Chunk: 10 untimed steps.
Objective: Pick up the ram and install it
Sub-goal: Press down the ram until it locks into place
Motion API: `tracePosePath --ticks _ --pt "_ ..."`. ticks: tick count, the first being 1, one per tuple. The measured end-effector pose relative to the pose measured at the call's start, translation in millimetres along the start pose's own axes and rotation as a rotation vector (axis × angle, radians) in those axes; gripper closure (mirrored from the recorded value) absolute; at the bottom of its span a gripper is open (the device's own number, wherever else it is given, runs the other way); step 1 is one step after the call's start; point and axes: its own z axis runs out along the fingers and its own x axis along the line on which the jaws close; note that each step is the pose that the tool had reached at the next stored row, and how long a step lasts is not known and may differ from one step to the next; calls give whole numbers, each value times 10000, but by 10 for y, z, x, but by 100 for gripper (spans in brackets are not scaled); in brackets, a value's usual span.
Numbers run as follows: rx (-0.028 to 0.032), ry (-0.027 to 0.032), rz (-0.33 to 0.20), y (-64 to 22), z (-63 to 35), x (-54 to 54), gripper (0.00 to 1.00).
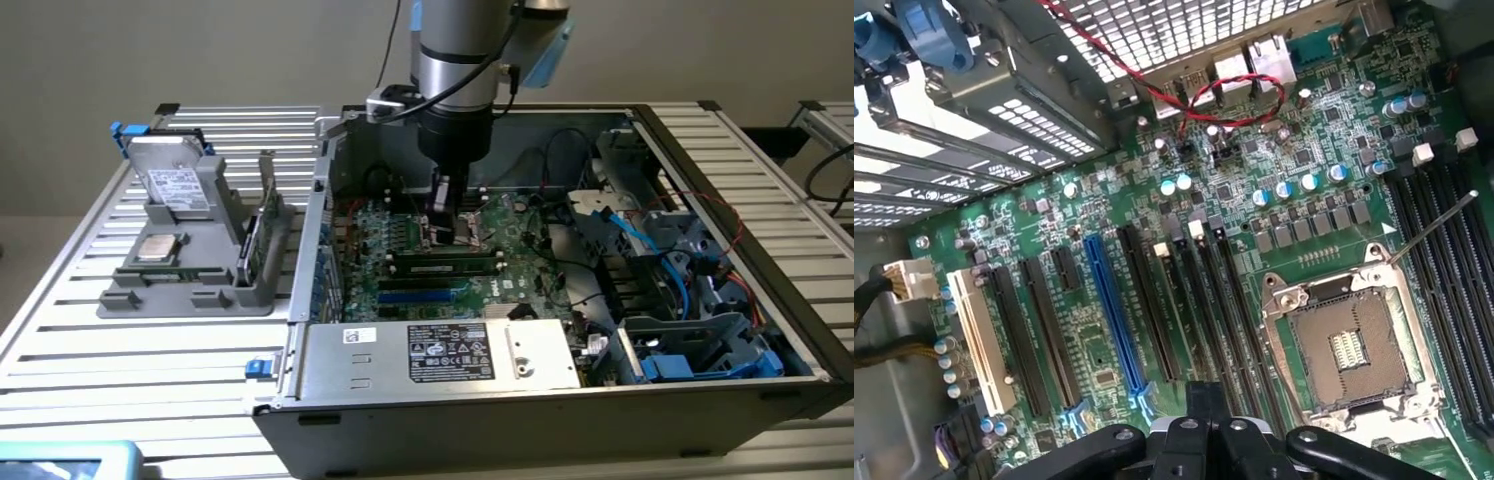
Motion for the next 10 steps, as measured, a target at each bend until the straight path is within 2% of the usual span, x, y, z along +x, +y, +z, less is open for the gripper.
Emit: tracePosePath --ticks 10 --pt "-115 20 978 0 -9 1 89"
